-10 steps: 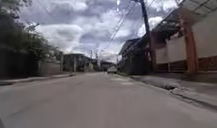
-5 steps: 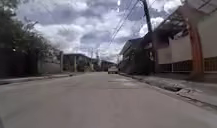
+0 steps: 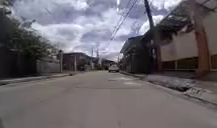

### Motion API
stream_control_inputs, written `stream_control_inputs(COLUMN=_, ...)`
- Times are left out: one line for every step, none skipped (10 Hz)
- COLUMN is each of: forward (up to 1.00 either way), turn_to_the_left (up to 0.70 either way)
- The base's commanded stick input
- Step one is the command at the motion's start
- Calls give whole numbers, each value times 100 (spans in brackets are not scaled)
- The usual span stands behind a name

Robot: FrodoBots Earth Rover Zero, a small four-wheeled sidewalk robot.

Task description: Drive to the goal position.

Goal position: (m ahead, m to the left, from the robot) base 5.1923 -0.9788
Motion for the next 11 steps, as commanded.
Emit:
stream_control_inputs(forward=50, turn_to_the_left=0)
stream_control_inputs(forward=50, turn_to_the_left=0)
stream_control_inputs(forward=50, turn_to_the_left=0)
stream_control_inputs(forward=50, turn_to_the_left=0)
stream_control_inputs(forward=50, turn_to_the_left=0)
stream_control_inputs(forward=50, turn_to_the_left=0)
stream_control_inputs(forward=50, turn_to_the_left=0)
stream_control_inputs(forward=50, turn_to_the_left=0)
stream_control_inputs(forward=50, turn_to_the_left=0)
stream_control_inputs(forward=50, turn_to_the_left=0)
stream_control_inputs(forward=50, turn_to_the_left=0)
